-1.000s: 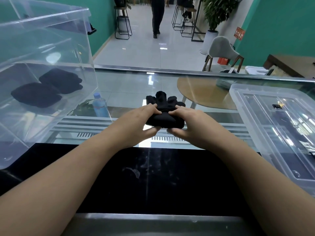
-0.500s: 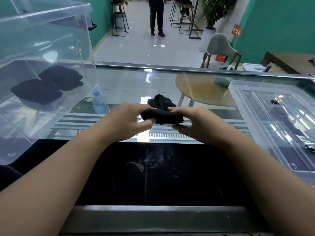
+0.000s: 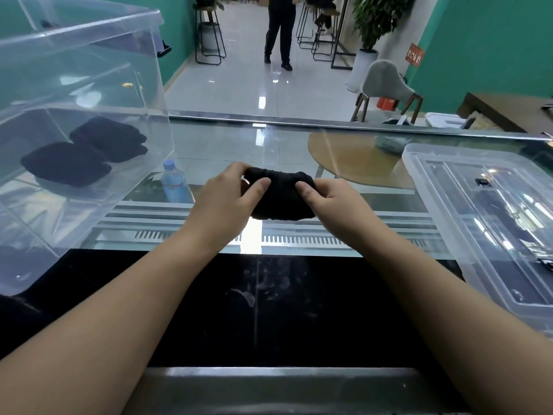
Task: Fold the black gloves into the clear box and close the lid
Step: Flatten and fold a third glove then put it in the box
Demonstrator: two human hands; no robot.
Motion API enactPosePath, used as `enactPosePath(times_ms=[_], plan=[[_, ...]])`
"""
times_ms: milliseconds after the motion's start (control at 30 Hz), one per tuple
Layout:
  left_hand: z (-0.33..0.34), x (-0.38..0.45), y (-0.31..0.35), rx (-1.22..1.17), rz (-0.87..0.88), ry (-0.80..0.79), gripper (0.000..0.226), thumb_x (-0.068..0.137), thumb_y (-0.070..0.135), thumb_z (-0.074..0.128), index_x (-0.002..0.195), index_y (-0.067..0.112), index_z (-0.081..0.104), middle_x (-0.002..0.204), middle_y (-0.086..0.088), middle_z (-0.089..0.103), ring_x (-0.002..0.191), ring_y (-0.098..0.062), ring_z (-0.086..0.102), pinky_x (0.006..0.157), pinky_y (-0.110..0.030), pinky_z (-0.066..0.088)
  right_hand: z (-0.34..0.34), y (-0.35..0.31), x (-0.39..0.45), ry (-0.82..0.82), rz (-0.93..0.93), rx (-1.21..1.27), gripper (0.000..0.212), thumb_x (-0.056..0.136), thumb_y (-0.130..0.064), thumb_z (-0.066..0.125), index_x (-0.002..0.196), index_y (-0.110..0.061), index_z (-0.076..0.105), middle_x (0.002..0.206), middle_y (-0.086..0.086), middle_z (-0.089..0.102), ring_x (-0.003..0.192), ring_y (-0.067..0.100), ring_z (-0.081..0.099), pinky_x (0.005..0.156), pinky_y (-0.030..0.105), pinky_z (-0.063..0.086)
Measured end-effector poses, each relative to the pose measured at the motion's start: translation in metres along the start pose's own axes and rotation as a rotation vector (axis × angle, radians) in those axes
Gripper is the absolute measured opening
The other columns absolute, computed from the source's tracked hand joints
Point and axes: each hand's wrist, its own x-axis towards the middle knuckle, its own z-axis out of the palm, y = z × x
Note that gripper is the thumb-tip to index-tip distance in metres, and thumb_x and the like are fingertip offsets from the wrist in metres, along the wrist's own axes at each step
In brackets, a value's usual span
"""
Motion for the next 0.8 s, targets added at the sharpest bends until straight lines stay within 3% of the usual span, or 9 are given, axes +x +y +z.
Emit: enactPosePath(times_ms=[133,200,267,367,467,567,667,767,800], plan=[[0.008,0.007,-0.005,0.102,0.007,0.056,0.025,0.090,0.030,0.054,0.109,0.014,0.057,0.102,0.003,0.054,0.080,-0.014,0.053,0.077,-0.024,0.037,0.010,0.000,0.005,0.091,-0.040,-0.200,0.028,0.094,-0.034,0.044,0.082,-0.011,0.053,0.071,0.000,0.055,0.070,0.022,0.052,0.053,0.029,0.034],[0.010,0.009,-0.004,0.111,-0.017,0.057,0.029,0.090,0.030,0.055,0.114,0.013,0.055,0.104,0.004,0.049,0.082,-0.014,0.051,0.078,-0.023,0.035,0.012,0.003,0.006,0.145,-0.058,-0.225,0.019,0.091,-0.033,0.050,0.087,-0.014,0.047,0.081,-0.003,0.048,0.075,0.017,0.047,0.059,0.027,0.032],[0.010,0.010,-0.004,0.159,-0.060,0.047,0.032,0.089,0.035,0.055,0.111,0.012,0.056,0.104,0.002,0.050,0.088,-0.016,0.052,0.078,-0.027,0.038,0.011,0.004,0.006,0.155,-0.041,-0.213,0.025,0.091,-0.034,0.052,0.101,-0.012,0.051,0.095,-0.002,0.048,0.082,0.015,0.048,0.069,0.024,0.035],[0.003,0.011,0.000,0.342,-0.148,-0.055,0.046,0.086,0.049,0.052,0.083,0.004,0.062,0.077,-0.006,0.062,0.073,-0.023,0.058,0.059,-0.032,0.040,0.009,0.000,0.005,0.127,-0.018,-0.388,0.037,0.093,-0.039,0.046,0.094,-0.004,0.059,0.083,0.006,0.059,0.078,0.025,0.054,0.061,0.030,0.038],[-0.006,0.009,0.014,0.373,-0.226,-0.212,0.048,0.087,0.047,0.054,0.059,0.008,0.047,0.053,-0.003,0.046,0.048,-0.017,0.043,0.045,-0.029,0.026,0.008,-0.009,0.004,0.051,0.023,-0.488,0.040,0.095,-0.036,0.043,0.070,-0.006,0.050,0.058,0.002,0.044,0.067,0.026,0.048,0.046,0.029,0.025],[-0.014,0.010,0.027,0.368,-0.261,-0.332,0.046,0.087,0.042,0.056,0.056,0.012,0.041,0.053,-0.001,0.041,0.047,-0.014,0.037,0.045,-0.027,0.024,0.004,-0.018,0.007,-0.060,0.046,-0.394,0.033,0.095,-0.029,0.047,0.073,-0.005,0.051,0.059,0.005,0.046,0.066,0.026,0.048,0.044,0.026,0.025],[-0.023,0.009,0.028,0.331,-0.299,-0.401,0.038,0.086,0.044,0.056,0.063,0.016,0.046,0.060,0.001,0.048,0.054,-0.013,0.044,0.050,-0.026,0.030,-0.005,-0.021,0.011,-0.159,0.063,-0.281,0.032,0.092,-0.028,0.053,0.085,0.002,0.064,0.074,0.014,0.060,0.068,0.024,0.052,0.050,0.026,0.032],[-0.029,0.005,0.019,0.040,-0.333,-0.393,0.022,0.088,0.035,0.058,0.087,0.013,0.060,0.085,-0.008,0.066,0.082,-0.023,0.063,0.076,-0.034,0.052,-0.012,-0.023,0.014,-0.263,0.164,0.056,0.023,0.089,-0.023,0.058,0.081,-0.003,0.067,0.087,0.022,0.067,0.077,0.026,0.061,0.070,0.030,0.049],[-0.031,0.002,0.018,-0.109,-0.364,-0.380,0.022,0.089,0.028,0.057,0.098,0.008,0.060,0.095,-0.013,0.067,0.093,-0.028,0.065,0.086,-0.039,0.053,-0.013,-0.025,0.015,-0.313,0.215,0.221,0.020,0.089,-0.019,0.059,0.081,-0.003,0.066,0.092,0.023,0.067,0.083,0.028,0.064,0.079,0.032,0.053]])
